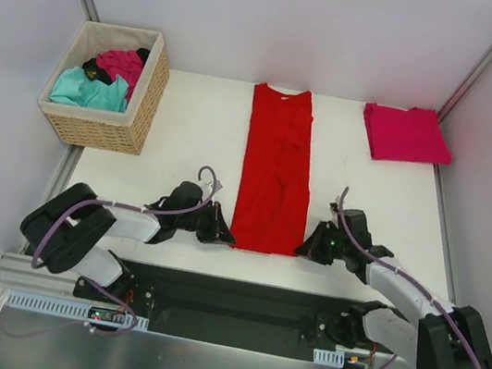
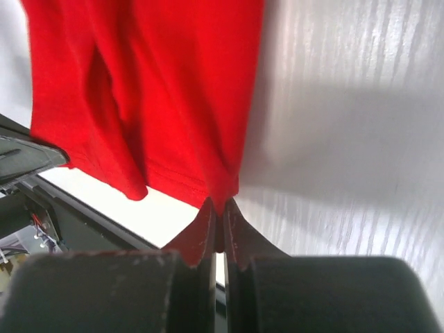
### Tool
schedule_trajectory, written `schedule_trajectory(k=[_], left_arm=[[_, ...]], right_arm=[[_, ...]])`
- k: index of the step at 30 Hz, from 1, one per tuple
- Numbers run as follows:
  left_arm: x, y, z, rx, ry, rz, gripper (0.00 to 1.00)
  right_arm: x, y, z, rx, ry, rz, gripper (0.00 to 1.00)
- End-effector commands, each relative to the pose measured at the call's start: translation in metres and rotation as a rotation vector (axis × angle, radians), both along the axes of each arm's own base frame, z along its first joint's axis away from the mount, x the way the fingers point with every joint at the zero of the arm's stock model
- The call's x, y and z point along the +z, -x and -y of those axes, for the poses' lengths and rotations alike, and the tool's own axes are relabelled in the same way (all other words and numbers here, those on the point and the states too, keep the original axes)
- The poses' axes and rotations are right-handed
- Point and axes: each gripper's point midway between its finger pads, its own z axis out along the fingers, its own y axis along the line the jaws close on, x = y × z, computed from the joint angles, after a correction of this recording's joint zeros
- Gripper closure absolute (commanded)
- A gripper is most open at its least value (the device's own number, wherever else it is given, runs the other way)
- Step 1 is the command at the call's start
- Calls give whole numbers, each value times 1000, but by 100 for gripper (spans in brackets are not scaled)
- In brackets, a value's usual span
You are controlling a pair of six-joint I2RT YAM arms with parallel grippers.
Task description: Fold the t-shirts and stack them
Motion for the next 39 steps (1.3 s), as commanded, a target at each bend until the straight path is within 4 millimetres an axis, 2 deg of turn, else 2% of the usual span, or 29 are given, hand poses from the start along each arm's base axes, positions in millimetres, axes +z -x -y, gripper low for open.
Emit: schedule_trajectory(k=[1, 2, 4, 5, 6, 7, 12, 17, 20, 21, 23, 26, 27, 28, 34, 38, 39], left_arm=[[44, -12, 5, -28, 2, 124, 100], [52, -13, 6, -31, 2, 141, 100], [79, -18, 8, -34, 19, 210, 100], [83, -16, 6, -36, 9, 210, 100], [96, -16, 6, -36, 27, 244, 100], [105, -15, 9, -42, 39, 262, 100], [126, 1, 15, -55, 56, 308, 100], [127, 20, 21, -76, 56, 317, 100], [126, 29, 17, -63, 59, 321, 100], [121, 30, 14, -46, 43, 313, 100], [120, 30, 7, -22, 35, 321, 100], [115, 23, -2, 14, -22, 346, 100], [120, 19, -1, 20, -28, 362, 100], [118, 15, -4, 33, -57, 367, 100], [119, -5, -4, 67, -106, 396, 100], [116, -20, -4, 72, -135, 397, 100], [122, -26, -2, 74, -128, 409, 100]], right_arm=[[46, -6, -2, 29, 9, 102, 100], [56, -8, -3, 31, 10, 130, 100], [77, -8, -2, 39, 32, 173, 100], [89, -7, -2, 39, 26, 210, 100], [92, -2, 0, 45, 37, 205, 100], [105, -2, -3, 53, 29, 234, 100], [125, 13, -5, 61, 17, 275, 100], [135, 28, -6, 84, 39, 316, 100], [133, 36, -3, 81, 55, 321, 100], [134, 39, -1, 77, 52, 327, 100], [135, 36, 5, 50, 78, 351, 99], [138, 26, 14, 31, 140, 392, 100], [145, 21, 16, 15, 155, 417, 99], [141, 17, 17, 27, 189, 420, 99], [147, -6, 12, 20, 249, 483, 100], [144, -21, 6, 23, 288, 501, 100], [143, -25, 5, 20, 296, 498, 99]])
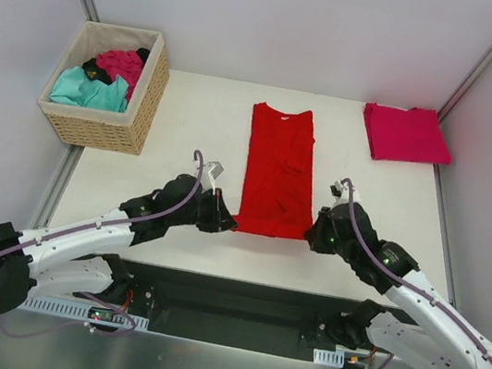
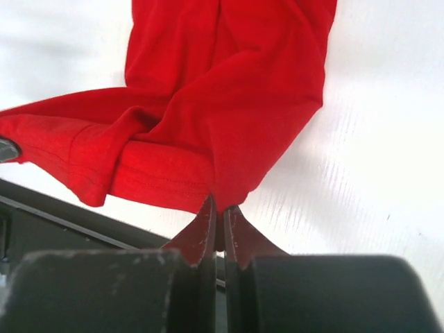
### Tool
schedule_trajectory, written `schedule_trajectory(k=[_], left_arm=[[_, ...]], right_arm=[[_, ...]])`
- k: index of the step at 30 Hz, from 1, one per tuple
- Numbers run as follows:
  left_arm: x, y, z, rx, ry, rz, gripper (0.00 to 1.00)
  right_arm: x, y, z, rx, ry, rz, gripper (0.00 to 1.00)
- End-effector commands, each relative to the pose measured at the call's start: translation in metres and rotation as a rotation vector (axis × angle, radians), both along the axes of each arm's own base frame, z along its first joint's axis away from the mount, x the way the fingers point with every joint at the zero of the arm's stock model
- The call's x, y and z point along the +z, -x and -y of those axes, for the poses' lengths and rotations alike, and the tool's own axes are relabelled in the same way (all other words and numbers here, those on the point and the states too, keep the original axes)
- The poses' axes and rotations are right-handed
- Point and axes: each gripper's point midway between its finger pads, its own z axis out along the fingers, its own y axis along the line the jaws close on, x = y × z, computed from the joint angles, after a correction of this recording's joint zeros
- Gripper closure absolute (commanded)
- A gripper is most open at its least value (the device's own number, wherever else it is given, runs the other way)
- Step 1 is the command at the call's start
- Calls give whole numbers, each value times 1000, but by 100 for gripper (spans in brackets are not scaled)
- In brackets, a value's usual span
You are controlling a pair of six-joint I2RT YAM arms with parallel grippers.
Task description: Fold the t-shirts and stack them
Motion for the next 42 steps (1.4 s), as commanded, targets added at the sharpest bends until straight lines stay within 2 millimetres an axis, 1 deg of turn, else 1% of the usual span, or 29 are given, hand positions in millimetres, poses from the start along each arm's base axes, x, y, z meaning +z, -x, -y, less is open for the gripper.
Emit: schedule_trajectory(k=[1, 2, 3, 4, 5, 6, 7, 8, 10, 12, 13, 14, 16, 19, 21, 22, 23, 26, 27, 29, 30, 31, 32, 33, 35, 36, 37, 39, 42], left_arm=[[19, -29, 2, 32, -16, 73, 100], [17, -36, 1, 35, -29, 73, 100], [27, -42, 6, 28, -12, 88, 100], [29, -46, 7, 28, -14, 91, 100], [25, -54, 7, 35, -30, 85, 100], [34, -59, 12, 23, -12, 95, 100], [35, -63, 13, 22, -13, 98, 100], [30, -68, 16, 18, -26, 89, 100], [38, -77, 21, 10, -6, 90, 100], [39, -88, 25, 12, -6, 88, 100], [39, -90, 28, 2, -4, 88, 100], [33, -94, 30, 1, -14, 76, 100], [36, -102, 34, -9, -5, 76, 100], [27, -114, 39, -12, -14, 49, 100], [27, -119, 42, -13, -7, 45, 100], [22, -123, 42, -9, -16, 35, 100], [23, -127, 43, -7, -13, 34, 100], [20, -140, 42, 5, -7, 21, 100], [20, -142, 43, 6, -4, 16, 100], [19, -151, 42, 16, 1, 7, 100], [18, -154, 41, 24, -2, 7, 100], [15, -156, 41, 26, -5, 0, 100], [17, -161, 39, 36, -2, 3, 100], [16, -163, 38, 39, 0, 1, 100], [14, -168, 37, 43, -2, -5, 100], [14, -171, 35, 48, 2, -7, 100], [11, -172, 35, 47, 1, -14, 100], [8, -175, 33, 49, 1, -20, 100], [0, -179, 32, 54, -3, -35, 100]], right_arm=[[20, -28, -4, -23, 25, 101, 99], [24, -32, -7, -23, 15, 114, 100], [21, -35, -9, -21, 23, 107, 100], [21, -38, -9, -27, 27, 109, 100], [24, -43, -11, -30, 22, 120, 100], [21, -48, -8, -41, 34, 115, 99], [20, -51, -8, -47, 38, 114, 100], [22, -56, -8, -52, 33, 122, 100], [21, -68, -3, -73, 48, 118, 100], [26, -81, -1, -93, 28, 124, 100], [23, -87, 1, -99, 43, 113, 100], [24, -95, 5, -120, 41, 113, 100], [29, -105, 5, -122, 25, 115, 100], [23, -122, 10, -149, 22, 84, 99], [11, -130, 8, -159, 10, 51, 100], [10, -135, 5, -159, 3, 51, 100], [-1, -139, 3, -161, 13, 18, 100], [-4, -152, -5, -159, 1, 9, 100], [-11, -156, -6, -162, 9, -9, 100], [-9, -166, -11, -163, -2, -6, 100], [-16, -170, -12, -166, 6, -22, 100], [-16, -174, -13, -170, 4, -22, 100], [-11, -180, -16, -169, -6, -19, 100], [-19, -183, -17, -173, -2, -39, 100], [-20, -189, -19, -177, -7, -42, 100], [-16, -193, -21, -178, -15, -34, 100], [-21, -196, -21, -183, -11, -47, 100], [-19, -203, -22, -189, -14, -44, 100], [-26, -210, -18, -206, -1, -54, 100]])
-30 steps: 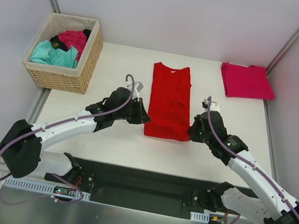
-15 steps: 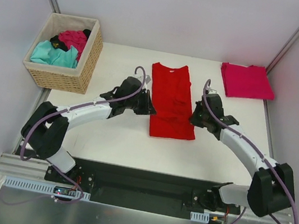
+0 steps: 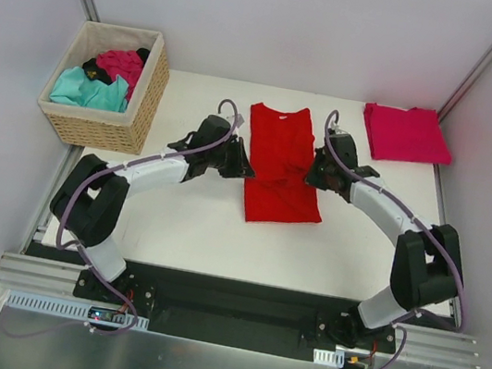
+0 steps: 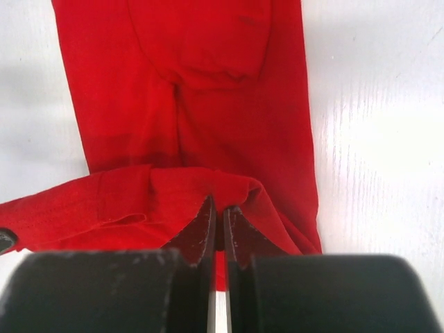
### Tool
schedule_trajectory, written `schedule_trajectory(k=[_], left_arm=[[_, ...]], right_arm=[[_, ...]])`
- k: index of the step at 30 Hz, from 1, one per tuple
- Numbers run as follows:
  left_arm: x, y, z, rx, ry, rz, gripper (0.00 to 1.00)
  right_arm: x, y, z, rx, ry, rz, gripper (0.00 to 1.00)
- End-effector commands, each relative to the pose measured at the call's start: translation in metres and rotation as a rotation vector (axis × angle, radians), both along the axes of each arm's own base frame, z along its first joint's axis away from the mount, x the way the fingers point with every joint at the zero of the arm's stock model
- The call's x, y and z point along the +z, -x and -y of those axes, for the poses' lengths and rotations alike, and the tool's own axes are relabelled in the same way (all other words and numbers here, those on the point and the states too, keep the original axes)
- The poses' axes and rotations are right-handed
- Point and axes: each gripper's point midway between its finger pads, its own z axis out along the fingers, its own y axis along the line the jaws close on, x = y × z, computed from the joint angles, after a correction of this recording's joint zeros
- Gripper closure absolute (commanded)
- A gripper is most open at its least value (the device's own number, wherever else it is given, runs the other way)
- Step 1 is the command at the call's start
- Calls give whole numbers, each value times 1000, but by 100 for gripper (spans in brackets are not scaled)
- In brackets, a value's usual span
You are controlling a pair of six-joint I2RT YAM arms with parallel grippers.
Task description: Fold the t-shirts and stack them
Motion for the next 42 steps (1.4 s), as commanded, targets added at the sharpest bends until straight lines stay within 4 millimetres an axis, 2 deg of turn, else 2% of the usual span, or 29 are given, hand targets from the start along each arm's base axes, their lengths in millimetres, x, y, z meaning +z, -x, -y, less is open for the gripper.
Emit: schedule_trajectory(k=[1, 6, 8, 12, 14, 15, 16, 17, 18, 19, 20, 23, 29, 31, 32, 33, 36, 37, 39, 41, 42], left_arm=[[9, -16, 5, -15, 40, 29, 100], [0, -25, 8, -15, 45, 12, 100], [-5, -30, 10, -14, 50, -2, 100], [-16, -39, 13, -11, 53, -27, 100], [-17, -44, 13, -9, 58, -28, 96], [-22, -45, 13, -9, 55, -39, 92], [-22, -47, 14, -7, 59, -39, 83], [-24, -49, 14, -5, 59, -43, 74], [-28, -51, 14, 2, 57, -54, 61], [-30, -53, 13, 9, 56, -56, 26], [-31, -54, 13, 13, 56, -59, 1], [-31, -60, 12, 22, 54, -55, 1], [-16, -69, 11, 16, 59, -22, 1], [-13, -69, 11, 12, 60, -15, 1], [-12, -68, 11, 12, 61, -13, 1], [-11, -68, 10, 9, 61, -11, 1], [-11, -64, 10, 5, 63, -17, 1], [-14, -63, 9, 4, 59, -23, 1], [-13, -61, 9, 4, 61, -23, 1], [-13, -59, 7, 5, 60, -27, 1], [-11, -57, 7, 4, 61, -24, 1]], right_arm=[[16, -25, -2, -31, -31, 55, 100], [1, -38, 9, -75, -17, 32, 100], [0, -46, 9, -80, -16, 33, 99], [-14, -53, 10, -88, -15, 1, 100], [-16, -56, 9, -90, -17, -5, 100], [-17, -57, 9, -92, -15, -8, 100], [-22, -57, 9, -90, -12, -16, 99], [-22, -58, 10, -95, -10, -17, 100], [-22, -60, 10, -96, -9, -15, 99], [-26, -61, 11, -101, -4, -23, 100], [-26, -63, 12, -104, -3, -20, 99], [-25, -71, 11, -112, -6, -14, 99], [-5, -104, 7, -125, -10, 40, 100], [4, -117, 12, -151, 3, 66, 88], [8, -123, 13, -163, 4, 75, 78], [2, -126, 16, -175, 15, 57, 50], [5, -139, 20, -196, 6, 67, 7], [7, -140, 22, -204, 11, 74, 1], [7, -139, 23, -199, 14, 76, 4], [20, -133, 22, -196, -3, 94, 4], [13, -123, 25, -196, -3, 81, 4]])
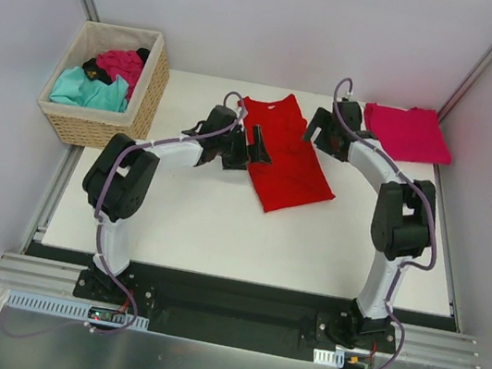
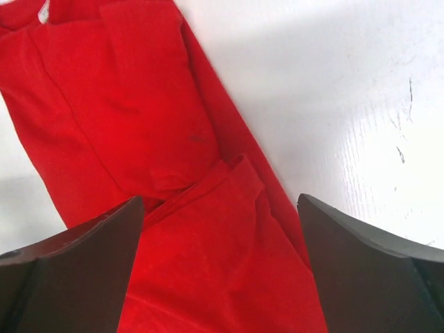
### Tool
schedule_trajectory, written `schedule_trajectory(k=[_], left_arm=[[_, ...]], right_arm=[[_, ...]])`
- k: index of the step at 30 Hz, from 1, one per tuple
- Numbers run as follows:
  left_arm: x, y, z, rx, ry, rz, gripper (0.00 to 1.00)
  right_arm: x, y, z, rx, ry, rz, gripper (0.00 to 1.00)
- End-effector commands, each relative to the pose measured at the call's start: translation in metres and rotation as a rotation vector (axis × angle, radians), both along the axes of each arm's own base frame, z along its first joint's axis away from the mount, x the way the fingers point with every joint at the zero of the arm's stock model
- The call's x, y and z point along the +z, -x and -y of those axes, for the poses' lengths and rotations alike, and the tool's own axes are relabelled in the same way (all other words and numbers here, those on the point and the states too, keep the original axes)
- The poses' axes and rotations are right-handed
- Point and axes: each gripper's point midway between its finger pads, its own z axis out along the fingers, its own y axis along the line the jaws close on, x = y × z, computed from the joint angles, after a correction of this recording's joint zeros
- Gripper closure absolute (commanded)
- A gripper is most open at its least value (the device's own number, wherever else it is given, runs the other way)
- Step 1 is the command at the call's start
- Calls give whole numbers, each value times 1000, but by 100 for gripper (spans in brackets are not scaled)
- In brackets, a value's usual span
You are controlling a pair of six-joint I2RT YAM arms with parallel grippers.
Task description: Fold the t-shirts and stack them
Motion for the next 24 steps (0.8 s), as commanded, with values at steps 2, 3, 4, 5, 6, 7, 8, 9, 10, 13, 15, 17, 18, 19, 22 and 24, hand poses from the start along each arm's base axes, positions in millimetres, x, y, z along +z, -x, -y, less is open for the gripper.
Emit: schedule_trajectory(k=[2, 3, 4, 5, 6, 7, 8, 9, 10, 13, 15, 17, 18, 19, 22, 24], left_arm=[[24, 6, -3, -22, 31, 41, 1], [29, 8, -2, -23, 41, 44, 1], [30, 13, -2, -31, 52, 32, 1], [33, 16, 0, -37, 60, 35, 1], [42, 23, 4, -51, 71, 49, 1], [41, 30, 6, -60, 69, 43, 1], [49, 37, 8, -66, 83, 48, 1], [44, 53, 14, -88, 80, 28, 1], [44, 62, 18, -104, 81, 24, 1], [39, 102, 30, -151, 75, -6, 1], [33, 124, 32, -149, 76, -28, 1], [30, 143, 42, -149, 91, -32, 1], [28, 147, 45, -142, 98, -37, 1], [25, 152, 49, -127, 118, -71, 1], [15, 148, 56, -90, 172, -62, 1], [18, 140, 64, -104, 179, -34, 1]], right_arm=[[35, 21, 4, 0, -39, 66, 4], [29, 32, 5, 4, -37, 48, 4], [28, 39, 6, 9, -34, 39, 4], [40, 47, 7, 14, -33, 56, 4], [37, 57, 9, 15, -18, 34, 4], [26, 69, 16, 4, 9, 9, 4], [29, 78, 22, -3, 23, 5, 4], [26, 86, 27, -10, 38, -7, 4], [14, 97, 37, -29, 77, -38, 4], [-4, 124, 54, -53, 126, -86, 4], [-5, 129, 59, -58, 131, -73, 4], [-15, 132, 64, -61, 133, -88, 4], [-18, 131, 65, -60, 129, -92, 4], [-17, 126, 64, -61, 120, -80, 3], [-21, 118, 63, -62, 92, -95, 3], [-13, 111, 63, -63, 87, -75, 3]])
